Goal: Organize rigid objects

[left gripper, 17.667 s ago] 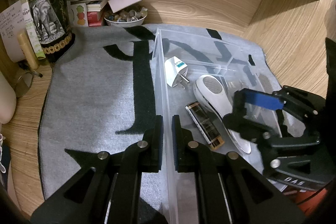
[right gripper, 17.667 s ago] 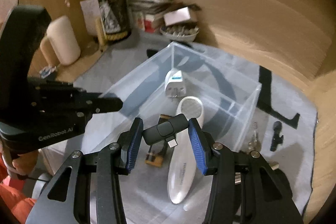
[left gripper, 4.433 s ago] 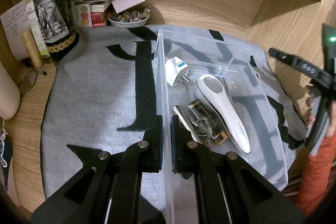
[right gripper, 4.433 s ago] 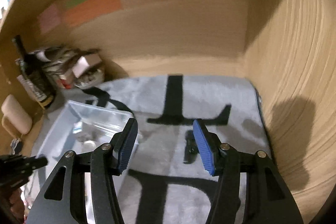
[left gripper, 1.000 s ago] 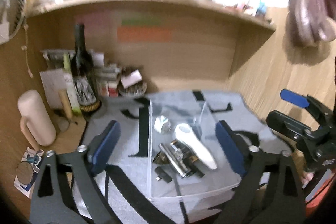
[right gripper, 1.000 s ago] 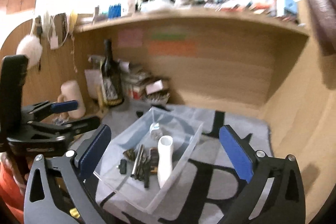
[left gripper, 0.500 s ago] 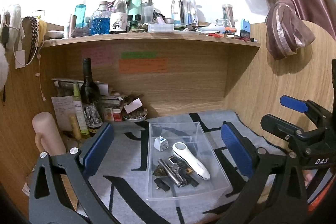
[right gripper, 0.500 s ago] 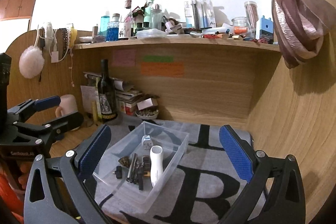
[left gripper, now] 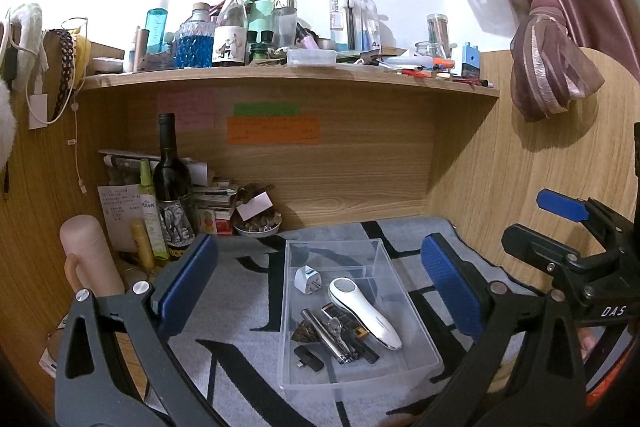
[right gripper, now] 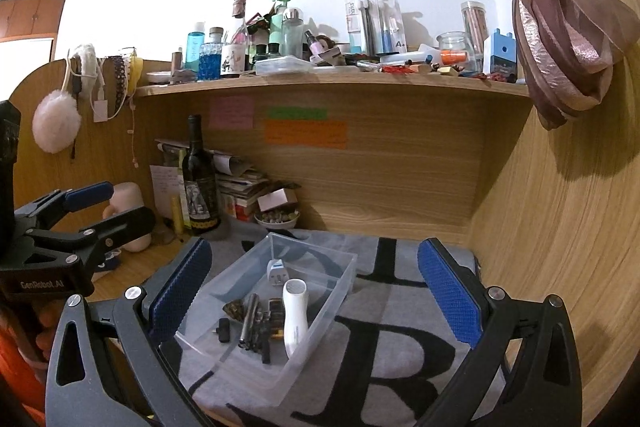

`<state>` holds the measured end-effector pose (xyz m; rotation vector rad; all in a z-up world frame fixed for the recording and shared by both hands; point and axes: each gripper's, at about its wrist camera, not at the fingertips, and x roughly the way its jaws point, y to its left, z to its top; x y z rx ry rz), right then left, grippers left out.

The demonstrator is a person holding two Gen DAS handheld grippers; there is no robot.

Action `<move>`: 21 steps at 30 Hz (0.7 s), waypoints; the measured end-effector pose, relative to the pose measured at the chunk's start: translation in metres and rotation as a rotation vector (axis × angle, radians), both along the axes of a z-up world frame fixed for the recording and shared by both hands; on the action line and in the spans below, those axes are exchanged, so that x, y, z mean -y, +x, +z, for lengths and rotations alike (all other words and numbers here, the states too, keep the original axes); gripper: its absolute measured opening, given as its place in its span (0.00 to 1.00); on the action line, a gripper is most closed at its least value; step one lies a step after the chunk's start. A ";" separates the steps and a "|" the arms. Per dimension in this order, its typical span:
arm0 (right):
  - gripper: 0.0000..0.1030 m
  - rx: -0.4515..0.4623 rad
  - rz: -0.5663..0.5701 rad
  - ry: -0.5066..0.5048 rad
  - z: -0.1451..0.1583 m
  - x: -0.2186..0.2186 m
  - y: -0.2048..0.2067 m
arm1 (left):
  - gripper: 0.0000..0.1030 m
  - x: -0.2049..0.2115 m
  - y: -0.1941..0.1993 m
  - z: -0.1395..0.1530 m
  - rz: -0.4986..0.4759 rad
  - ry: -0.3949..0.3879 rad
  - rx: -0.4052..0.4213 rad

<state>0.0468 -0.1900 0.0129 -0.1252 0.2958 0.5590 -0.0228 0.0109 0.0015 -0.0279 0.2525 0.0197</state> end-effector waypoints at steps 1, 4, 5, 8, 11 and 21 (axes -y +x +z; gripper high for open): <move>1.00 0.000 0.002 0.000 0.000 0.000 0.000 | 1.00 -0.001 0.001 0.000 -0.002 -0.004 -0.002; 1.00 0.000 0.006 0.001 0.000 -0.001 0.001 | 1.00 -0.002 0.003 0.000 -0.005 -0.010 -0.004; 1.00 0.000 0.006 0.002 0.000 -0.001 0.001 | 1.00 -0.002 0.003 0.000 -0.002 -0.010 -0.003; 1.00 0.001 0.008 -0.002 0.000 -0.002 0.001 | 1.00 -0.003 0.003 0.000 -0.003 -0.013 -0.002; 1.00 0.001 0.007 -0.002 0.000 -0.003 0.001 | 1.00 -0.003 0.005 0.000 -0.004 -0.017 -0.005; 1.00 -0.008 0.005 0.015 0.000 -0.001 0.006 | 1.00 -0.002 0.009 -0.001 -0.008 -0.016 -0.015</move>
